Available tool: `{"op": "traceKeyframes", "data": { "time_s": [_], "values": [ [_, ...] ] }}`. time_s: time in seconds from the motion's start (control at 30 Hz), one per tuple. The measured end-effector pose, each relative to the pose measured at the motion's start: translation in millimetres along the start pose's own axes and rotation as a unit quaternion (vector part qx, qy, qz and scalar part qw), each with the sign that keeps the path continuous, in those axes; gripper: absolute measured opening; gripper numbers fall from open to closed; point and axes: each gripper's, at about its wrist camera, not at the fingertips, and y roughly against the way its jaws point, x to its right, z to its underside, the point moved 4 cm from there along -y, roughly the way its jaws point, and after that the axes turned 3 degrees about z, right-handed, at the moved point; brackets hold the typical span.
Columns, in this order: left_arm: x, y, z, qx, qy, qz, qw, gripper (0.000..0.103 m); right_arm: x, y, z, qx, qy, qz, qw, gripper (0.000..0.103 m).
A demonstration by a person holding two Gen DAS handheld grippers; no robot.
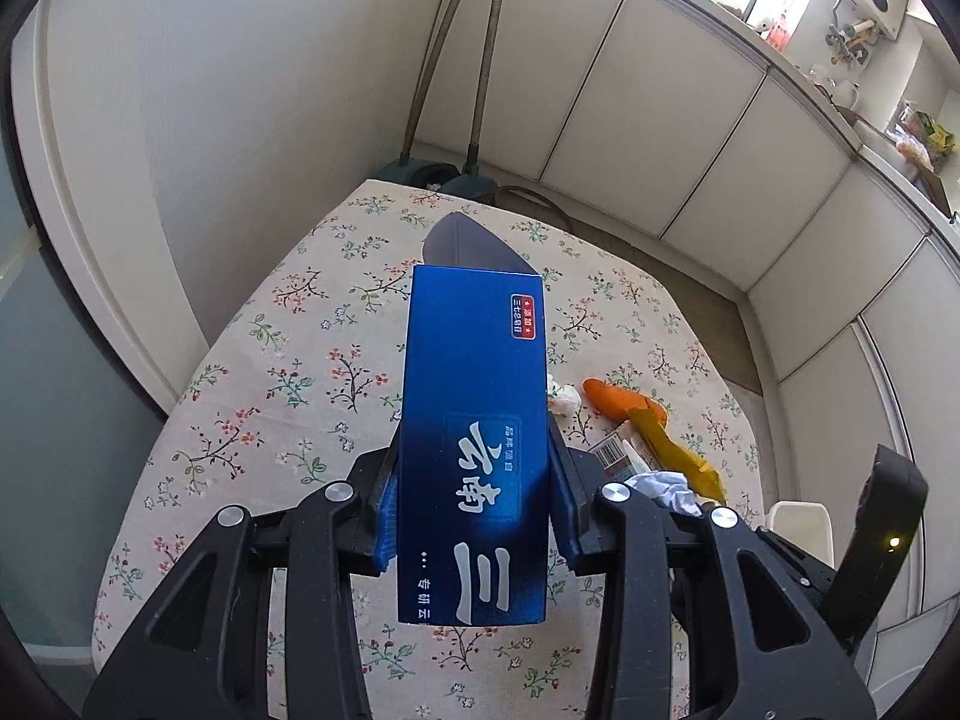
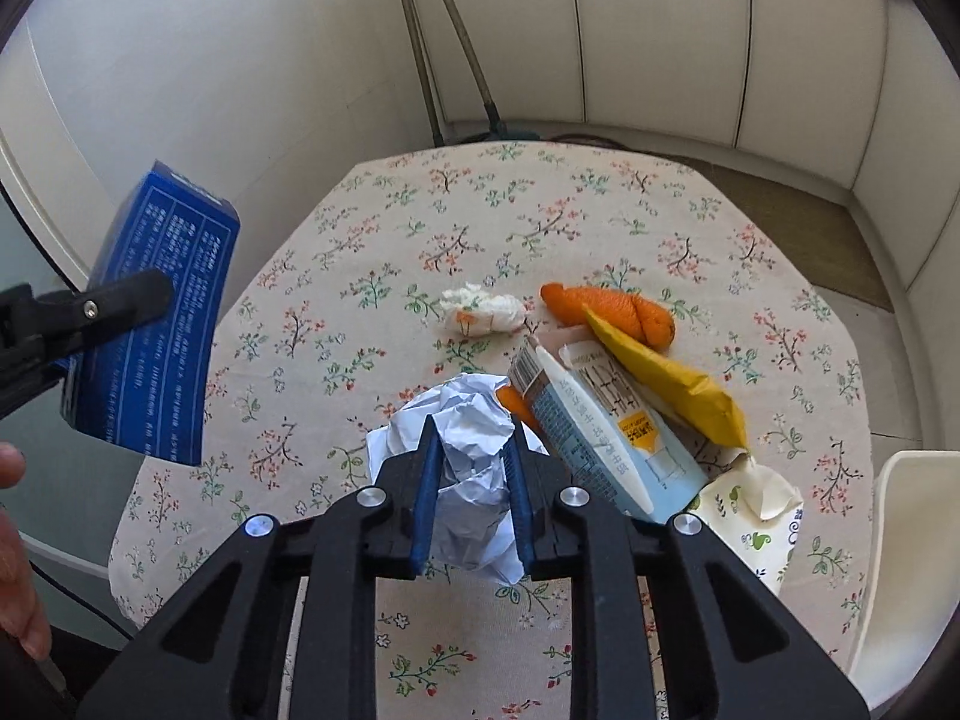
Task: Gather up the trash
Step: 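Grasp the crumpled foil ball with the right tool while the left tool holds the blue box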
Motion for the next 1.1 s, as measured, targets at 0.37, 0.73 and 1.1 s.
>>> {"op": "traceKeyframes", "data": {
  "time_s": [0.37, 0.73, 1.1],
  "values": [
    [32.8, 11.5, -1.2, 0.035, -0.026, 0.037, 0.9984, 0.037, 22.3, 57.7, -20.0, 0.103, -0.009, 0.043, 0.994, 0.021],
    [99.9, 19.1, 11.8, 0.079, -0.093, 0.087, 0.9887, 0.037, 69.6, 111.5, -18.1, 0.176, -0.033, 0.116, 0.977, 0.021],
    [172.0, 16.6, 34.9, 0.086, -0.141, 0.131, 0.9776, 0.037, 160.4, 160.4, 4.4, 0.205, -0.090, 0.201, 0.954, 0.021]
  ]
}}
